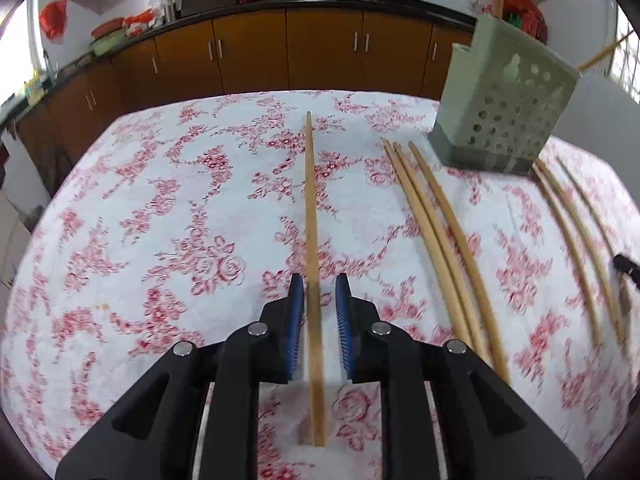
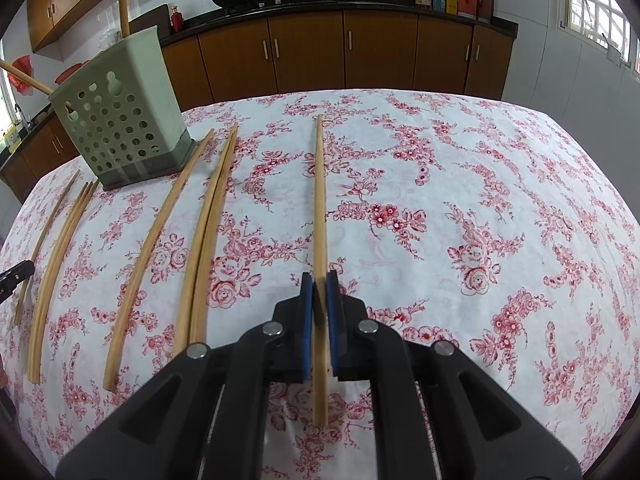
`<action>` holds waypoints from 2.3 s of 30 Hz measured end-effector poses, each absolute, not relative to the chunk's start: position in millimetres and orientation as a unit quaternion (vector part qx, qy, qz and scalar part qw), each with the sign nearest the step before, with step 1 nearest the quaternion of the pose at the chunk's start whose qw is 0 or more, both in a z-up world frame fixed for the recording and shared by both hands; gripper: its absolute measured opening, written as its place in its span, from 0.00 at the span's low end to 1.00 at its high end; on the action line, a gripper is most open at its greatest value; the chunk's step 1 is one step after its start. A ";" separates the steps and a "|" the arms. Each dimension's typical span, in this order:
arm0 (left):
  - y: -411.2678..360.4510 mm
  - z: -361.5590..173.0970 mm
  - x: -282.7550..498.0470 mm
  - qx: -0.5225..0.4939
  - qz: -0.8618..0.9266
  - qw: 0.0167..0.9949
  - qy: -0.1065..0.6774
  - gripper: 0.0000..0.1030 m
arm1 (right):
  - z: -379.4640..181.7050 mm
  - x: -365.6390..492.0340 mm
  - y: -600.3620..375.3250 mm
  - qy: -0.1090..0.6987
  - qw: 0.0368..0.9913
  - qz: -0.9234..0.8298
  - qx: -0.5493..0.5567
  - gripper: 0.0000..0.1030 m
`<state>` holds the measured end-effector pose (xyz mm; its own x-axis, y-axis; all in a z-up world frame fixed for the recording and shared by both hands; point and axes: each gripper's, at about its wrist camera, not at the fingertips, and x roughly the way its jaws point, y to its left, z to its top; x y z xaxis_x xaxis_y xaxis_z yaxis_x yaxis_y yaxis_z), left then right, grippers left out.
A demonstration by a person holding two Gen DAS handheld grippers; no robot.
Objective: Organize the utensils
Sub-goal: 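Raise the left tool's chopstick above the green holder while the right tool carries its chopstick there, then open the left tool to drop its chopstick in the holder while the right tool releases its own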
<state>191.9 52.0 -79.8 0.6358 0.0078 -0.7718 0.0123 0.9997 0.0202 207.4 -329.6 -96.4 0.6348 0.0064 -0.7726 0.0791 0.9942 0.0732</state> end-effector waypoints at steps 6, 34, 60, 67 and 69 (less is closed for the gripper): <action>56.4 -80.8 178.1 0.008 -0.005 0.904 0.427 0.17 | -96.5 201.6 -331.8 0.427 0.903 -0.012 0.057 0.08; 79.3 69.1 157.7 -0.051 -0.017 0.965 0.256 0.07 | 44.5 174.8 -365.8 0.229 0.970 -0.019 0.084 0.08; 8.2 173.8 144.2 -0.054 -0.138 0.973 0.178 0.07 | 171.7 169.7 -308.9 0.125 0.975 0.136 0.120 0.07; -9.7 193.7 174.2 -0.057 -0.113 0.983 0.134 0.07 | 182.9 206.3 -292.1 0.083 0.981 0.114 0.130 0.07; -11.9 192.0 182.2 -0.057 -0.106 0.984 0.129 0.07 | 180.5 218.5 -286.8 0.075 0.984 0.104 0.126 0.07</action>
